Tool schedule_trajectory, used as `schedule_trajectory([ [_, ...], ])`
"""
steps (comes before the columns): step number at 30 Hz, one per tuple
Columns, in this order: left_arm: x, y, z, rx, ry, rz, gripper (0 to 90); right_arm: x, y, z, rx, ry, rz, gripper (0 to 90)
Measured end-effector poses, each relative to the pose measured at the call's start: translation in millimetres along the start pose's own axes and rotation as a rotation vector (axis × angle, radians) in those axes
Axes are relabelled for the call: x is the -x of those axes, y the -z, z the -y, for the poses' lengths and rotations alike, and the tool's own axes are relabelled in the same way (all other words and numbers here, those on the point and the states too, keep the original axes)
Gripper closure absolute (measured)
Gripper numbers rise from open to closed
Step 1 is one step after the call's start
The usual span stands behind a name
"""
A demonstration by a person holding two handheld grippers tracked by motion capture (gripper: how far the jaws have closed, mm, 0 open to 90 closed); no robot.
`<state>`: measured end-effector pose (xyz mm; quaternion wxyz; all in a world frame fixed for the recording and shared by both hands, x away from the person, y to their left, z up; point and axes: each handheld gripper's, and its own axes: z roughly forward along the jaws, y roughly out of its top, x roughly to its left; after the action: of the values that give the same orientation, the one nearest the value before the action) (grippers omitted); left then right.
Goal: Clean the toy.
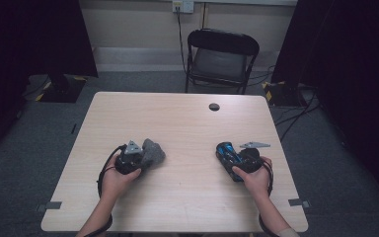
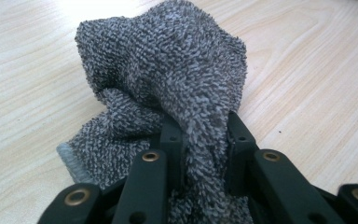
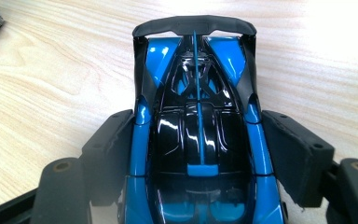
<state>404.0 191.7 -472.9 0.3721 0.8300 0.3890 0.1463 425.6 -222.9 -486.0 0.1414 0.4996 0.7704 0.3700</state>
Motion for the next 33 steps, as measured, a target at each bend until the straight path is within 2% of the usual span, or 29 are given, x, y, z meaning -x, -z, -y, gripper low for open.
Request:
schedule_trajectory([
  [3,-0.8,-0.4,-0.5,-0.004,-0.011,-0.006,74.0,-1.1,-1.2,-0.4,0.0,0.012,0.006,28.1],
  [6,-1.2,-1.7,-0.5,0.006,0.005,-0.01,73.9,-1.4,-2.2,-0.8,0.006,0.013,0.008,28.0],
  [9,-2.5,-3.2,-0.3,0.005,-0.002,-0.011,73.7,-2.3,-3.7,-1.5,0.008,0.022,0.014,28.1],
  [17,-5.0,-6.5,-1.3,0.03,0.022,-0.018,73.6,-4.0,-9.2,-5.6,0.019,0.034,0.03,28.1],
  [19,-7.3,-6.8,-3.9,0.036,0.004,-0.032,73.6,-4.1,-11.9,-7.5,0.02,0.035,0.033,28.2],
  [22,-9.7,-8.0,-8.9,0.057,0.018,-0.042,73.7,-6.0,-15.3,-11.3,0.024,0.032,0.035,28.2],
  [26,-11.4,-13.8,-10.8,0.037,0.023,-0.053,73.4,-9.0,-19.8,-13.0,0.022,0.048,0.047,28.1],
  [27,-11.8,-14.6,-10.4,0.04,0.02,-0.057,73.1,-8.5,-19.9,-13.0,0.025,0.045,0.045,28.1],
  [30,-11.9,-16.7,-7.8,0.051,0.045,-0.054,71.6,-5.8,-18.9,-11.4,0.039,0.027,0.028,28.0],
  [33,-12.4,-18.6,-6.0,0.051,0.051,-0.048,69.4,-7.2,-18.8,-11.2,0.029,0.055,0.036,28.0],
])
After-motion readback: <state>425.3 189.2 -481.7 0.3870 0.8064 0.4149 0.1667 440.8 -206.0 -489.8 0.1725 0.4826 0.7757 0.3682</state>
